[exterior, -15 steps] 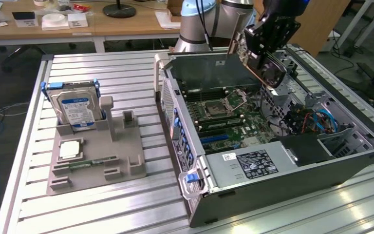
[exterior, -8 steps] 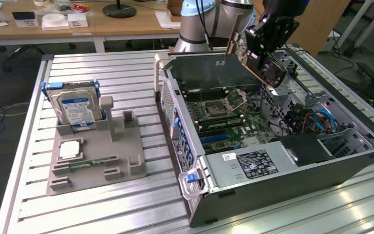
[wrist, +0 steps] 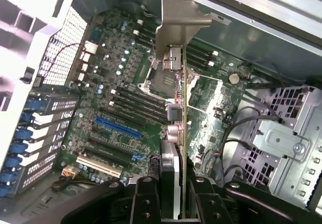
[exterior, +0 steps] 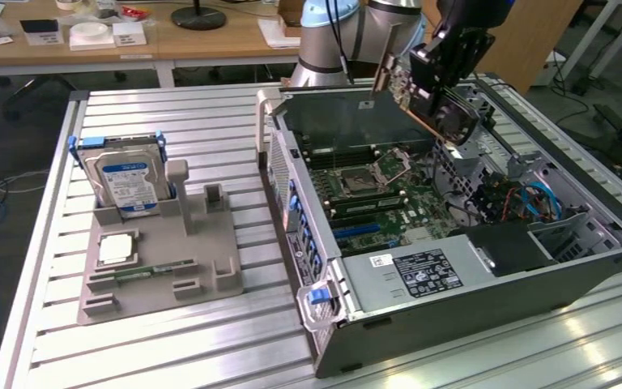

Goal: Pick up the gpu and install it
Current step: 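Insert the gpu into the slot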

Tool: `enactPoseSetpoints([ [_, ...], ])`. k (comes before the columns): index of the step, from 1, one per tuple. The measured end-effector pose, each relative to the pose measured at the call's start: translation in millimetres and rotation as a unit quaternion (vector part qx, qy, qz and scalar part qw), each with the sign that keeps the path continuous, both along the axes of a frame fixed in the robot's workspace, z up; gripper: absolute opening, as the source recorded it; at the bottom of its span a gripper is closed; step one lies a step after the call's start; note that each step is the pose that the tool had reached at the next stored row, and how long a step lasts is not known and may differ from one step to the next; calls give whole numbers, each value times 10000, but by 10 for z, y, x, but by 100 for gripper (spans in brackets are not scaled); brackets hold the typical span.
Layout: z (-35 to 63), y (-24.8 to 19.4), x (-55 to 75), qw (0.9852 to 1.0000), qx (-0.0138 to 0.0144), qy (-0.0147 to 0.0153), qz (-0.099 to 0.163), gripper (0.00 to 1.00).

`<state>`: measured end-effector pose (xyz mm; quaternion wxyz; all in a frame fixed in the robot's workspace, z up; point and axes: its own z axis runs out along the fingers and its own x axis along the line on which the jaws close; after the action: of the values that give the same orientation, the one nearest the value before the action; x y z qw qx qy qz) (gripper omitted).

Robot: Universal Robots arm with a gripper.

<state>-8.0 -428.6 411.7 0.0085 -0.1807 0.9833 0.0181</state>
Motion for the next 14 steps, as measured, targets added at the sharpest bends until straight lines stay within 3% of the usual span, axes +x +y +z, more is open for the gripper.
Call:
enactPoseSetpoints([
  [7,0,-1,0,9993,0,0,387,28],
  [14,0,-1,0,9966,0,0,825,28],
])
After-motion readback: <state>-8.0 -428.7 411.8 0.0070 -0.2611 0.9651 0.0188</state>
